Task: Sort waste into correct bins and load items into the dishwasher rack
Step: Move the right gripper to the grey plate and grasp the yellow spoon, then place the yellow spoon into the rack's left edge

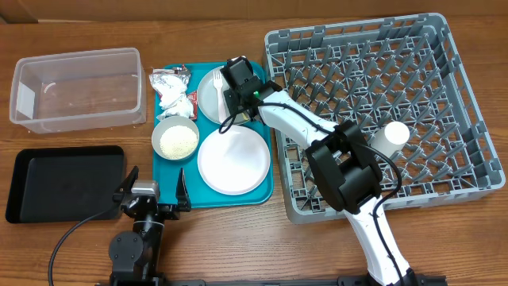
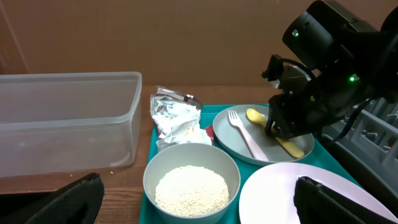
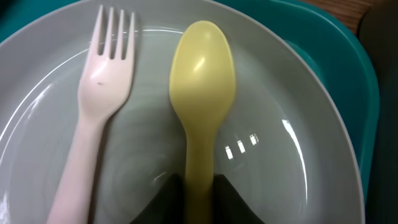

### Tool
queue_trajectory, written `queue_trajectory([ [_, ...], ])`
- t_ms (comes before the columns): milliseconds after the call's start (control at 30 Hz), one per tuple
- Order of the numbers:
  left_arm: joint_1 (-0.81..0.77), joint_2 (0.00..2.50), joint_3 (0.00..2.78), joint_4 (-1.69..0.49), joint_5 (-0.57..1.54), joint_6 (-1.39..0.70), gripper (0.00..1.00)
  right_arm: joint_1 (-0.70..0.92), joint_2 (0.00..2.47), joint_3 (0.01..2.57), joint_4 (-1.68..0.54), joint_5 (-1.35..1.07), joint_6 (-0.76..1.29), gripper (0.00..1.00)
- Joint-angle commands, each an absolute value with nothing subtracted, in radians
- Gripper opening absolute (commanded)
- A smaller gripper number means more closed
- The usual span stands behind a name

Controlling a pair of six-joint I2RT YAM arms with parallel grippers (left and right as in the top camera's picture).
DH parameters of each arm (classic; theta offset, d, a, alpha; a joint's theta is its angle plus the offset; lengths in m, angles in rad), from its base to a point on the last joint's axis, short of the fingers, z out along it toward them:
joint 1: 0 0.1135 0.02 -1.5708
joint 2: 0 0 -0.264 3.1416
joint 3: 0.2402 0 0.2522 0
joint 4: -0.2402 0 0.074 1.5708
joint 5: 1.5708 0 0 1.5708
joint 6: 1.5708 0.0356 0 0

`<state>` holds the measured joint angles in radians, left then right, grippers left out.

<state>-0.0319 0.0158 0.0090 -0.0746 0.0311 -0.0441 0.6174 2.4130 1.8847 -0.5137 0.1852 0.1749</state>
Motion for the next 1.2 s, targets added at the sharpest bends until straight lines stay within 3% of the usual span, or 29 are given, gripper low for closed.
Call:
queue_trajectory([
  [0, -0.027, 0.012, 0.005, -0.074, 0.042, -0.025, 1.0, 0.622, 2.349, 1.894, -0.529, 0.187, 0.163, 0.16],
  [333, -0.027, 0.012, 0.005, -0.074, 0.042, -0.025, 1.0, 0.651, 2.313, 1.993, -0.652, 0.187, 0.13, 0.04],
  [800, -0.027, 0.012, 0.005, -0.074, 0.042, -0.025, 1.0, 0.632, 2.191, 2.214, -0.953, 0.187, 0.218, 0.04],
  [1167, -0.027, 0.012, 0.005, -0.074, 0.042, -0.025, 1.0, 0.447, 2.17, 2.131, -1.109, 0.083, 0.228, 0.04],
])
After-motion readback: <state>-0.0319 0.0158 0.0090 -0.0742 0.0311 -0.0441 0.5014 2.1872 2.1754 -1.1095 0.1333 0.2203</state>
